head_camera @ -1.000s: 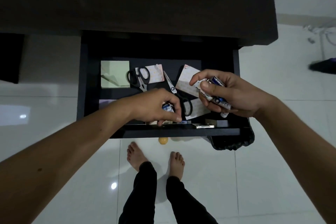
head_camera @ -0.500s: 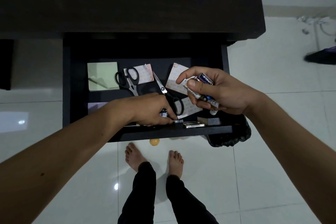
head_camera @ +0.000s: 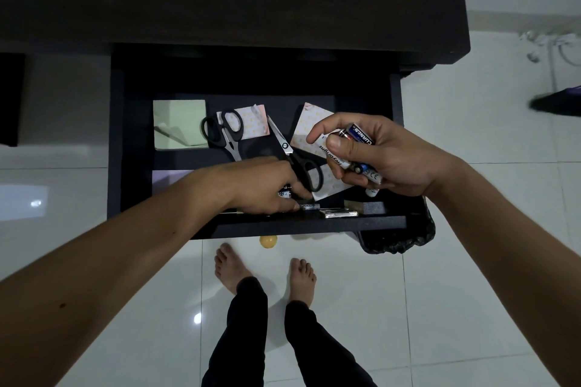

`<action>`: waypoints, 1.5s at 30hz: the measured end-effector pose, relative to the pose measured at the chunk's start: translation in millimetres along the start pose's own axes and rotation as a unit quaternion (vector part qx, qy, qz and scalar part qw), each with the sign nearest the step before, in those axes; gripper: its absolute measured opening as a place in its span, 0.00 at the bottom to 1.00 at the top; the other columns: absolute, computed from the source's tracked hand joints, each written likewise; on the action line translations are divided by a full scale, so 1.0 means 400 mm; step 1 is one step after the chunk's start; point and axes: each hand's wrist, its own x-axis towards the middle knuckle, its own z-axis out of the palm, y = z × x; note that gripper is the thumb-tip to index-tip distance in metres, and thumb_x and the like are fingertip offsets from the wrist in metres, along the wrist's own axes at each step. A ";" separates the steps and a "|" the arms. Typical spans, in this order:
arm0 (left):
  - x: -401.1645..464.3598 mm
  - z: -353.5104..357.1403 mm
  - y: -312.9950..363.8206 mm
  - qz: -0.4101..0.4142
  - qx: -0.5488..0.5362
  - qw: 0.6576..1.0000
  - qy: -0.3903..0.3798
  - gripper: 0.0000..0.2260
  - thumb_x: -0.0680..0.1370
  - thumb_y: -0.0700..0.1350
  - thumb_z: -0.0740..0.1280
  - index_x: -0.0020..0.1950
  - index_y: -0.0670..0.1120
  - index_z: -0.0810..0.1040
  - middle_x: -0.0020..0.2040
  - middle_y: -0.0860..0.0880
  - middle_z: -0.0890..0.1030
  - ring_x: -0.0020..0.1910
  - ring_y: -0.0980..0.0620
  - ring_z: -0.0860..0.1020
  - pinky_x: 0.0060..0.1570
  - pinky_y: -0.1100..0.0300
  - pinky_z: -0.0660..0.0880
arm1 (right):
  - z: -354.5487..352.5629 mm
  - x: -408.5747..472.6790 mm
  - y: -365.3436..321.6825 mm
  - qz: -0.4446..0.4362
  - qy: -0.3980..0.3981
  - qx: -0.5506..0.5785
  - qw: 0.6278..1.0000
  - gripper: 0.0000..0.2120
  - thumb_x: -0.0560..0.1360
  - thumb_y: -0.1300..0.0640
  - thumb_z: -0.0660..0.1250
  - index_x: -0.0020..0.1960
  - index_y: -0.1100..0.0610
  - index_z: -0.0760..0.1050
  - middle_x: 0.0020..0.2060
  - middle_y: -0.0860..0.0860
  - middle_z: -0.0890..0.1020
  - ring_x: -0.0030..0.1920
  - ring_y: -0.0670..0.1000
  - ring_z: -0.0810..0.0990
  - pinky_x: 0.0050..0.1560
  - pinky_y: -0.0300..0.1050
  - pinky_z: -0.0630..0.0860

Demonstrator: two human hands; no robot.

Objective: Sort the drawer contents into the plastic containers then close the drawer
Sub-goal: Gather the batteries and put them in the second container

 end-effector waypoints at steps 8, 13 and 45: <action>0.018 -0.013 0.026 -0.017 0.055 0.998 -0.040 0.15 0.82 0.50 0.67 0.68 0.63 0.81 0.61 0.57 0.84 0.54 0.54 0.78 0.57 0.58 0.75 | 0.005 -0.002 -0.003 -0.004 0.004 0.014 1.000 0.11 0.80 0.53 0.66 0.59 0.54 0.80 0.37 0.64 0.75 0.24 0.49 0.69 0.24 0.36 0.68; 0.017 -0.020 0.018 -0.022 -0.011 0.998 -0.050 0.14 0.82 0.51 0.69 0.68 0.61 0.82 0.68 0.57 0.81 0.64 0.54 0.78 0.67 0.55 0.74 | 0.004 0.000 0.000 0.000 0.000 0.007 1.000 0.11 0.79 0.51 0.66 0.59 0.52 0.81 0.38 0.64 0.75 0.25 0.50 0.69 0.25 0.40 0.64; -0.195 -0.080 -0.029 -0.024 -0.325 0.937 0.127 0.06 0.80 0.50 0.74 0.56 0.52 0.84 0.51 0.47 0.86 0.33 0.53 0.80 0.36 0.61 0.78 | 0.099 0.050 -0.121 0.007 0.018 -0.104 0.994 0.09 0.81 0.58 0.66 0.60 0.58 0.79 0.32 0.51 0.78 0.30 0.46 0.76 0.30 0.41 0.74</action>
